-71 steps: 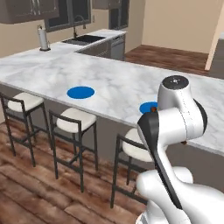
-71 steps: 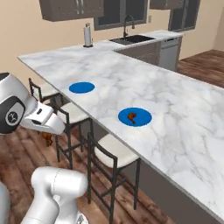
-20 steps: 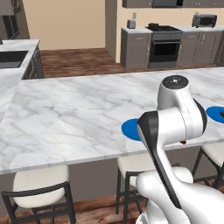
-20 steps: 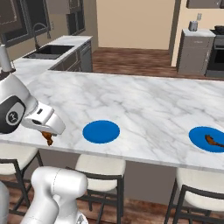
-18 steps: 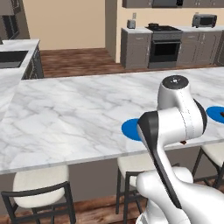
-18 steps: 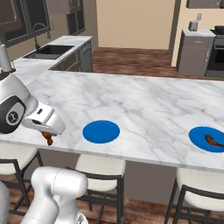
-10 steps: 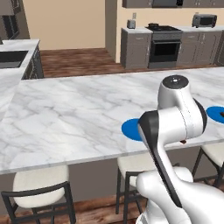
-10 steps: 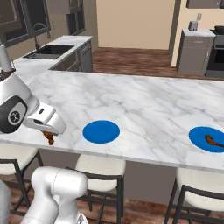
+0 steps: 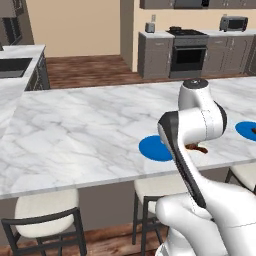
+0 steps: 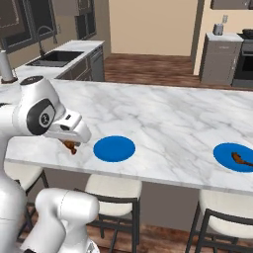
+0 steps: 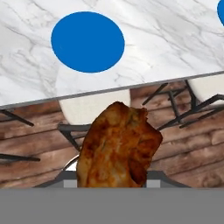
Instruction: Take the chicken drumsticks from the pan and place one on each plate on the dining counter.
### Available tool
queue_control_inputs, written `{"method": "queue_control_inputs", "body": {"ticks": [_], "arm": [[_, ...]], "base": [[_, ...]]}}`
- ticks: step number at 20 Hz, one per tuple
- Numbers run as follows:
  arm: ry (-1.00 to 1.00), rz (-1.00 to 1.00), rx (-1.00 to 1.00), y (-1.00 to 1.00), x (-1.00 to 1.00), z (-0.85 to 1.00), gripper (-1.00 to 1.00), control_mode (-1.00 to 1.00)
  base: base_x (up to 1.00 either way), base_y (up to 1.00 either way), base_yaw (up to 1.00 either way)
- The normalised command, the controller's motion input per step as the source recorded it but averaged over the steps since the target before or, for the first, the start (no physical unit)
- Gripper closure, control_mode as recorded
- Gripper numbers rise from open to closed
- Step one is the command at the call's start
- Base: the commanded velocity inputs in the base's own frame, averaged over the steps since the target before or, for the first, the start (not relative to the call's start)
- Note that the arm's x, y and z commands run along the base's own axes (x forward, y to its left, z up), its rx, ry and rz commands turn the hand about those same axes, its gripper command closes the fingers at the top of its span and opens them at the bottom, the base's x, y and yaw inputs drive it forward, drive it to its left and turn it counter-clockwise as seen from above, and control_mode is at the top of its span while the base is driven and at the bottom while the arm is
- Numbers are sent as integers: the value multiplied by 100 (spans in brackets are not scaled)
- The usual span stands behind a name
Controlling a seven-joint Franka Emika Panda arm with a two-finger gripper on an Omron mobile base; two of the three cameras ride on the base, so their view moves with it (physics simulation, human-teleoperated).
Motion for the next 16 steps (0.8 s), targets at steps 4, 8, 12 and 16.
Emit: {"method": "queue_control_inputs", "body": {"ticks": [4,8,12,16], "arm": [[19,8,4,-40,70,-24,100,-100],[4,9,1,-34,70,-42,100,-100],[0,11,-6,2,71,-59,100,-100],[0,2,-9,27,68,-63,100,-100]], "base": [[0,0,0],[0,0,0],[0,0,0],[0,0,0]]}}
